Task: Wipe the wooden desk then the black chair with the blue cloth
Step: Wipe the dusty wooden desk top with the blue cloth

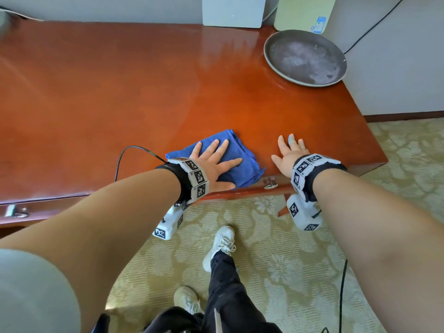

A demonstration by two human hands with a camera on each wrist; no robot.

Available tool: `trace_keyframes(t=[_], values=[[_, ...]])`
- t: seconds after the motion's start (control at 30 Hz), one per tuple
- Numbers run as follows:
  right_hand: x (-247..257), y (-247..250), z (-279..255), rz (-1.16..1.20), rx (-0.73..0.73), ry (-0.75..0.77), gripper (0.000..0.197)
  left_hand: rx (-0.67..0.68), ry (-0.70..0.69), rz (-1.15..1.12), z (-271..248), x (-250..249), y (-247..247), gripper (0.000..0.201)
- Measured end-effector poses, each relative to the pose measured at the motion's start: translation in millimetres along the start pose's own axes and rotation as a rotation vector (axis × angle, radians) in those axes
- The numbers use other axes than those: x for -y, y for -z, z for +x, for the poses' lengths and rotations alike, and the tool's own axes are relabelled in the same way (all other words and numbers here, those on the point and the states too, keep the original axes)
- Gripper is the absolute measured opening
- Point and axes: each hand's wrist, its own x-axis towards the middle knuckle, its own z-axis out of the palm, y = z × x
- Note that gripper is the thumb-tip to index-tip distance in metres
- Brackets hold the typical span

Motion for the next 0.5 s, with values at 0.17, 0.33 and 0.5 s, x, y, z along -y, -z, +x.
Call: trace_keyframes(t=[0.17, 0.33, 0.5], values=[[3.3, -9.0, -16.3, 0.018, -0.001, -0.004, 0.064, -0.002, 0.002, 0.071, -25.9, 5.5, -19.7, 0.062], [11.9, -9.3, -23.8, 0.015, 0.007, -0.047, 0.068, 0.137, -0.002, -0.115, -57.0, 28.7, -22.4, 0.057], [37.4, 4.4, -27.3, -0.093, -0.02, -0.058, 0.072, -0.316, 0.152, -0.667, -100.9, 83.8, 20.0, 0.049]])
